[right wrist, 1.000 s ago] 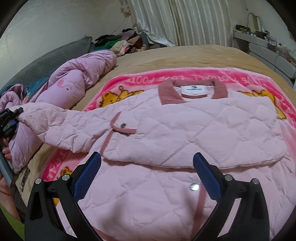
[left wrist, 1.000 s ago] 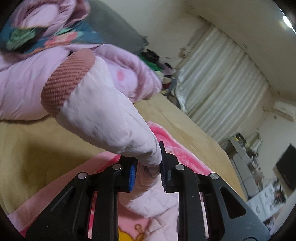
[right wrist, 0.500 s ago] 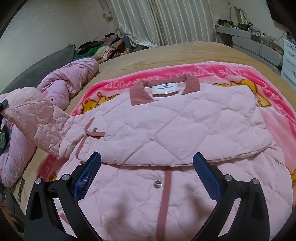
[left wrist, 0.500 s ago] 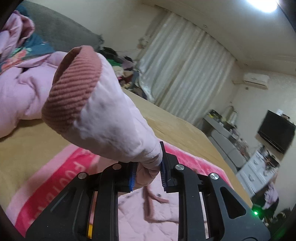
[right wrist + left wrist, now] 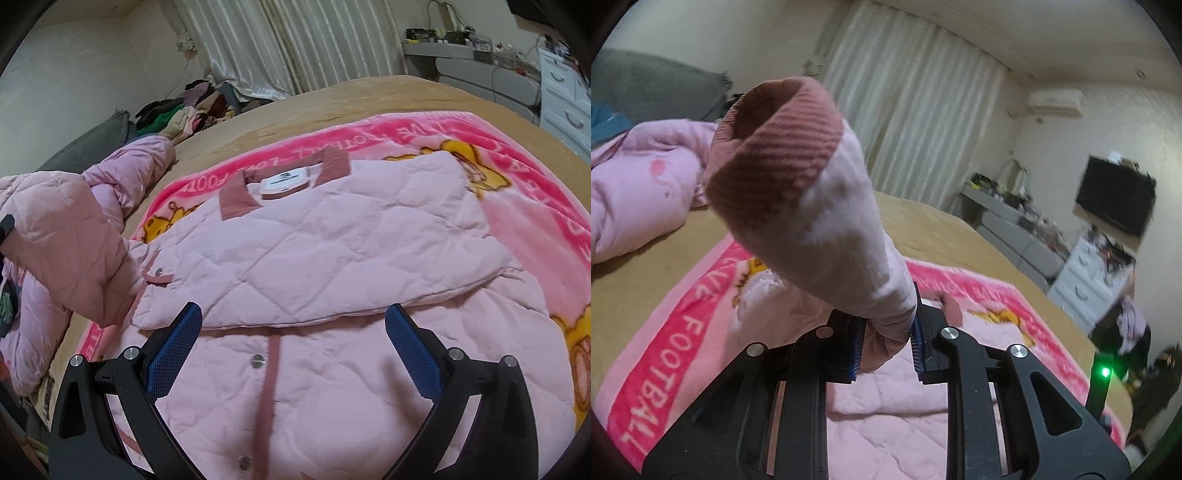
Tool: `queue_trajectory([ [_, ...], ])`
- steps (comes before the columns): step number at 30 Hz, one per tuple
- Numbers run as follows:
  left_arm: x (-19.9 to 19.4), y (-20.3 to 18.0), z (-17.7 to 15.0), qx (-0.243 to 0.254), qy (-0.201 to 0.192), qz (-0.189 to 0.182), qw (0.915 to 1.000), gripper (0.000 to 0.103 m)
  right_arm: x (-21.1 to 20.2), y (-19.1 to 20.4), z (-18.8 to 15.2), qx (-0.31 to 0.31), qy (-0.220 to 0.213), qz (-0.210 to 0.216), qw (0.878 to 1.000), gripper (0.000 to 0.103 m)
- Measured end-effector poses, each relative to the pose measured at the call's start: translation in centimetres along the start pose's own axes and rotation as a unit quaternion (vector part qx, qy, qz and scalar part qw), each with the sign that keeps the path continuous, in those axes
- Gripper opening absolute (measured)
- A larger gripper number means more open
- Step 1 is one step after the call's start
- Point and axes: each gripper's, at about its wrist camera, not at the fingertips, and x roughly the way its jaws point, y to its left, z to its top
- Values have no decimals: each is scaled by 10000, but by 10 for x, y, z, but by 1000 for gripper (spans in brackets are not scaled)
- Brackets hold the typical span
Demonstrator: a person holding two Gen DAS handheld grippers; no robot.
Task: Fold large clothes
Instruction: 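Grasp the other sleeve cuff with the left tool and lift it, then fold the sleeve across the jacket with the left tool and release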
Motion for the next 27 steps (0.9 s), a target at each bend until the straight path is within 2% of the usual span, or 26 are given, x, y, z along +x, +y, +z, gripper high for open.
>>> queue_trajectory([
  [8, 28, -53, -26, 679, 354, -439, 9961, 13, -12, -39, 0, 279, -48, -192, 9994, 99],
  [15, 51, -84, -58, 1178, 720, -559, 9888, 13, -26, -81, 0, 596, -136, -466, 9970, 99],
  [24, 90, -105, -111, 1748, 1468, -496, 9723, 14, -34, -110, -2, 904, -169, -622, 9938, 99],
  [27, 97, -112, -130, 2155, 1607, -362, 9625, 14, -34, -111, -1, 939, -168, -602, 9936, 99],
])
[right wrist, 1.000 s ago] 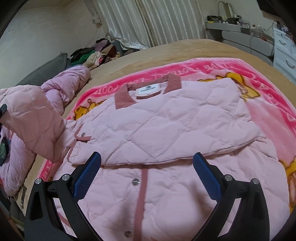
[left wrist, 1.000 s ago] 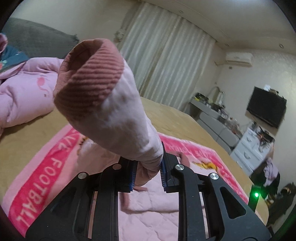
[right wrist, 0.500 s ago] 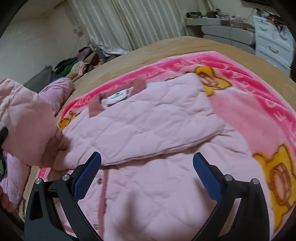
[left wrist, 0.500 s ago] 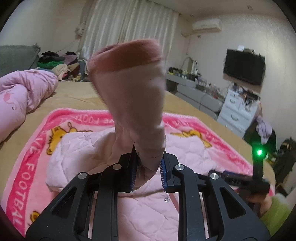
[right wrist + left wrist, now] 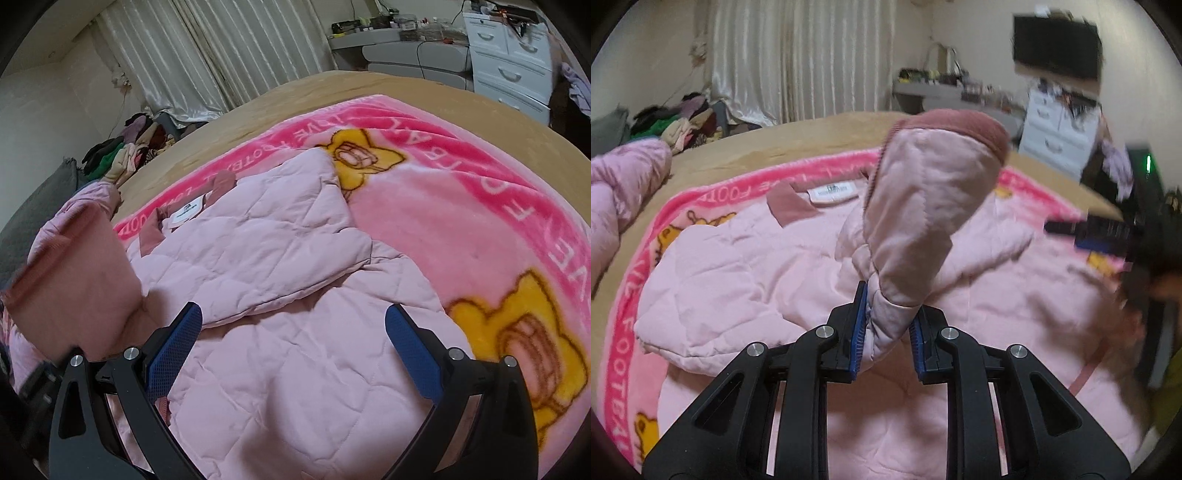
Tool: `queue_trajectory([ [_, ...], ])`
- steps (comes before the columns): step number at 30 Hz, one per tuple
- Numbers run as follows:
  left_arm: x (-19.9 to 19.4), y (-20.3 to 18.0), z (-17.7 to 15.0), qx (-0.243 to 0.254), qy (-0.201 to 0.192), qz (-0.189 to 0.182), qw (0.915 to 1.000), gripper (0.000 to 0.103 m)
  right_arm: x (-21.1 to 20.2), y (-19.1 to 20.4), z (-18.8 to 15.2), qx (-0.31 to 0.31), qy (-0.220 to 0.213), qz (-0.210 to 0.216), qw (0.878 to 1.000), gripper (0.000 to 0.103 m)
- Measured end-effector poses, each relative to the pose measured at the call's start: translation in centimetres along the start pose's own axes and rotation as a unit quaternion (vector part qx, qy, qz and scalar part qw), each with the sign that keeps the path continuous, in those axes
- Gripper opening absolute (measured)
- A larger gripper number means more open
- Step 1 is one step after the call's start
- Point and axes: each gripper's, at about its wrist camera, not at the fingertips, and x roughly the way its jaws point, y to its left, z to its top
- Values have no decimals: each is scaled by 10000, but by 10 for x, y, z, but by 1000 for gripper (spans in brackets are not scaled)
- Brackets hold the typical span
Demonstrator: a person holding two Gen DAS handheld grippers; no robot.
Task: Fold large clothes
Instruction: 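Fold the sleeve across the jacket with the left tool and release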
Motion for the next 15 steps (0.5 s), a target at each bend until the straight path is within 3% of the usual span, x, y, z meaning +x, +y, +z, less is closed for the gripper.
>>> queue_trajectory([
  [9, 18, -33, -31, 869, 419, 445, 9943, 18, -3, 9, 2, 29, 68, 131, 9999, 99],
  [10, 18, -36, -33, 951, 456, 477, 9933, 22, -3, 11, 2, 20, 76, 149, 9999, 99],
  [12, 19, -38, -36, 962, 581, 353, 9930, 40, -3, 14, 2, 16, 113, 194, 9997, 99],
  [13, 19, -38, -37, 924, 642, 273, 9933, 58, -3, 15, 2, 25, 129, 219, 9997, 99],
  [15, 17, -41, -39, 968, 732, 234, 9923, 61, -3, 17, 2, 65, 175, 285, 9994, 99],
])
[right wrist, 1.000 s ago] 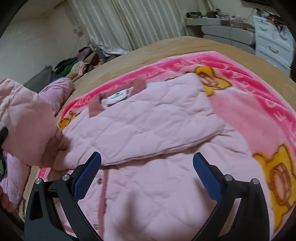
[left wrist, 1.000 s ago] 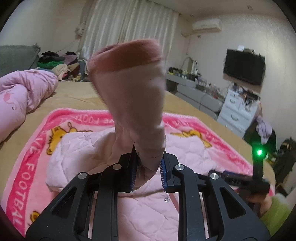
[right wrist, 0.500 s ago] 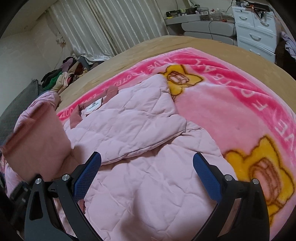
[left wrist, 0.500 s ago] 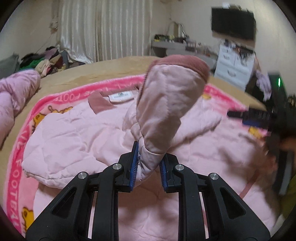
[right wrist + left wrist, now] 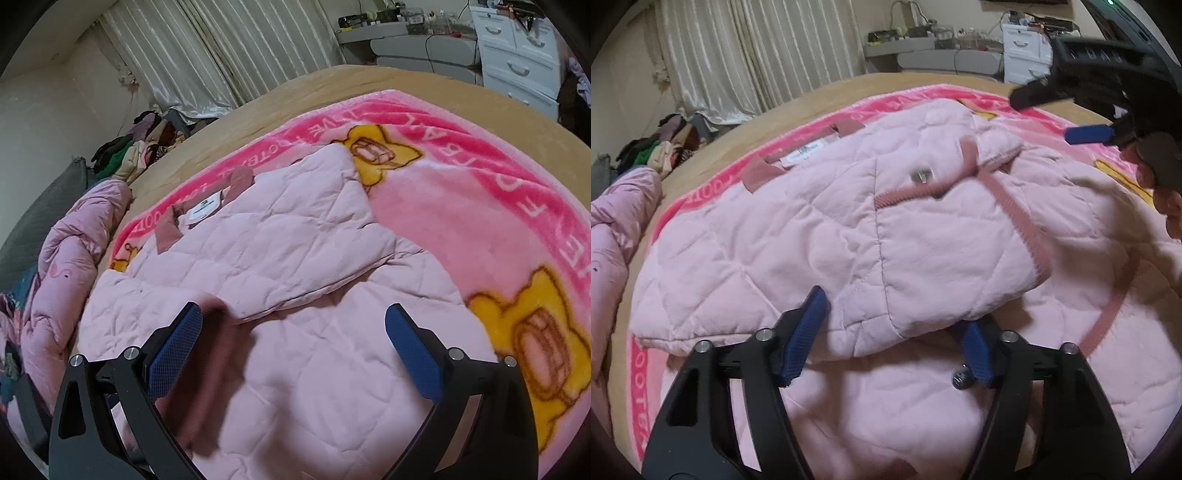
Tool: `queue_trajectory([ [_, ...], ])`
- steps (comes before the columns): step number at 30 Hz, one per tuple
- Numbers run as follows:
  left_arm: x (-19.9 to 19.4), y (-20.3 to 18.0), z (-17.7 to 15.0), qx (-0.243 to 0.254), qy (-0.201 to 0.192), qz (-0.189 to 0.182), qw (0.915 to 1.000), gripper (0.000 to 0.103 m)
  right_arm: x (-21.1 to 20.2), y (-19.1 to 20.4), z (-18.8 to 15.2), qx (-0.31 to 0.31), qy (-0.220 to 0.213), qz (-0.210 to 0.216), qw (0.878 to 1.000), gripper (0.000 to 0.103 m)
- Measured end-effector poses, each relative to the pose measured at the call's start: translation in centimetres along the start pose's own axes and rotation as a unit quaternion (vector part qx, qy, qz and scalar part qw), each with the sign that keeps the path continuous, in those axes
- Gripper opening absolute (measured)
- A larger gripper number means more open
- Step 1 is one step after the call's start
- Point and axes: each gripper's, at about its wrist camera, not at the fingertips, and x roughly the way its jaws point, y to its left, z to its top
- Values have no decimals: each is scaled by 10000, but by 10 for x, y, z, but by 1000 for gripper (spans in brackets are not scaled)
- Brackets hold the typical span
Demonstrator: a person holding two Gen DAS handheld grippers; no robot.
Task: Fold large clothes
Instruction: 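Fold the sleeve across the jacket with the left tool and release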
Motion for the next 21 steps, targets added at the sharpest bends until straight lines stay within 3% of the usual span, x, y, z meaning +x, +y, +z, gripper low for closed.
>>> queue_trajectory([
  [6, -24, 12, 7, -82, 17, -415, 9991, 80, 8, 5, -2, 264, 264, 421, 9984, 99],
  [8, -38, 29, 12, -359, -95, -725, 9967, 91, 13, 8, -3, 309, 359, 576, 9972, 99],
  [11, -53, 59, 17, -887, -262, -1131, 9893, 92, 19, 18, -7, 385, 465, 859, 9945, 99],
  [13, -64, 81, 17, -1156, -449, -1003, 9872, 94, 26, 26, -9, 423, 541, 983, 9928, 99],
  [16, -69, 105, 17, -1347, -522, -415, 9886, 94, 35, 34, -10, 435, 629, 1066, 9914, 99],
  [21, -69, 152, 10, -2093, -476, -41, 9767, 94, 55, 40, -12, 542, 751, 1006, 9906, 90],
])
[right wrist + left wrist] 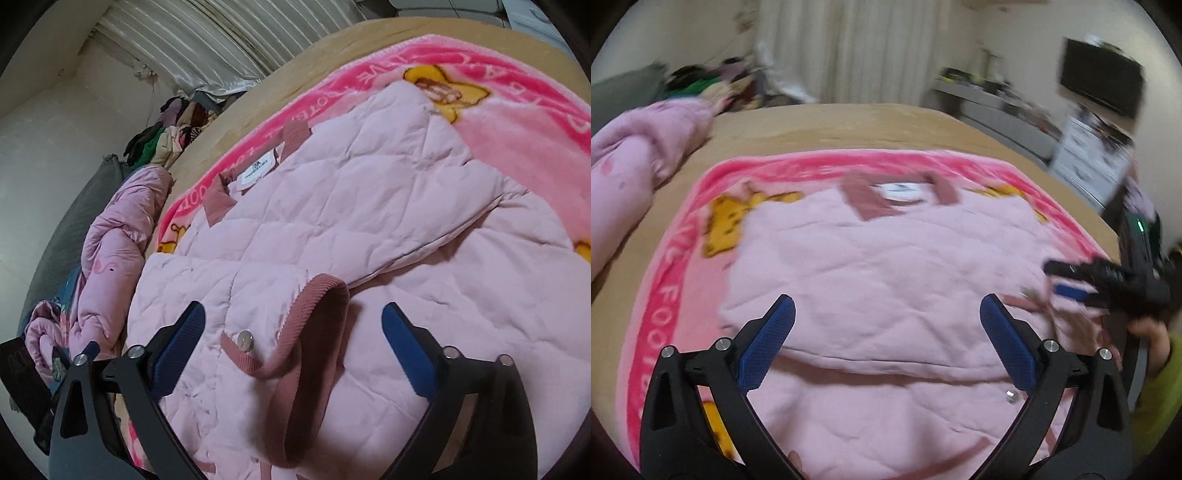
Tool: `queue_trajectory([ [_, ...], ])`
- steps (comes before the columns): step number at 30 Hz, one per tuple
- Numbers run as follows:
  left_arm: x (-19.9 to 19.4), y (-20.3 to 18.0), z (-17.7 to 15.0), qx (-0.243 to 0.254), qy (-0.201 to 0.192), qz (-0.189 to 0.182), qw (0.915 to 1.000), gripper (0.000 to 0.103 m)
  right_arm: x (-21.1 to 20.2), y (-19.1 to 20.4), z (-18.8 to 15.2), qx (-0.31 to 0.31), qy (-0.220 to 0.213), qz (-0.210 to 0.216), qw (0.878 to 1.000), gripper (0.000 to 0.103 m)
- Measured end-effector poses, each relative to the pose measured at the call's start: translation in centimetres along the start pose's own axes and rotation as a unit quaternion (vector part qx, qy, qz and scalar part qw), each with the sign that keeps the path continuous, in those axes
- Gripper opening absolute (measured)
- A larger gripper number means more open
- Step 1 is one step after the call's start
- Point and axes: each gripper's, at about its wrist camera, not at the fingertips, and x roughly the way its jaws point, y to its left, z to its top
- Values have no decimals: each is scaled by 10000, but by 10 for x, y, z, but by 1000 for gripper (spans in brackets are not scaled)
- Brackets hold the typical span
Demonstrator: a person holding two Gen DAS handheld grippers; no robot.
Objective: Fold large clothes
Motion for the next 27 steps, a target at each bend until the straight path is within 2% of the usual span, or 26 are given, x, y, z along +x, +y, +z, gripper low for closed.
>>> queue_trajectory([
  [3, -1, 21, 5, -210, -3, 361, 9991, 94, 14, -6, 0, 242, 114, 58, 9996, 81],
  [7, -1, 47, 8, -523, 15, 558, 9971, 94, 26, -11, -3, 387, 242, 172, 9988, 54],
  [9, 1, 59, 8, -677, 49, 628, 9957, 94, 24, -9, -4, 247, 190, 99, 9995, 46],
  [11, 3, 69, 7, -860, 106, 655, 9941, 94, 21, -4, -4, 121, 126, 91, 9998, 32],
  [14, 3, 81, 8, -1068, 83, 698, 9918, 94, 12, 8, -4, -162, 16, 75, 9998, 20],
  [18, 2, 90, 8, -1264, 37, 707, 9894, 94, -2, 31, -1, -725, -178, 26, 9972, 16],
  [22, 4, 100, 8, -1462, -7, 718, 9866, 94, -23, 58, 18, -1277, -501, 27, 9905, 15],
  [27, 4, 115, 9, -1789, -103, 693, 9814, 94, -55, 94, 55, -2046, -1031, -110, 9733, 14],
])
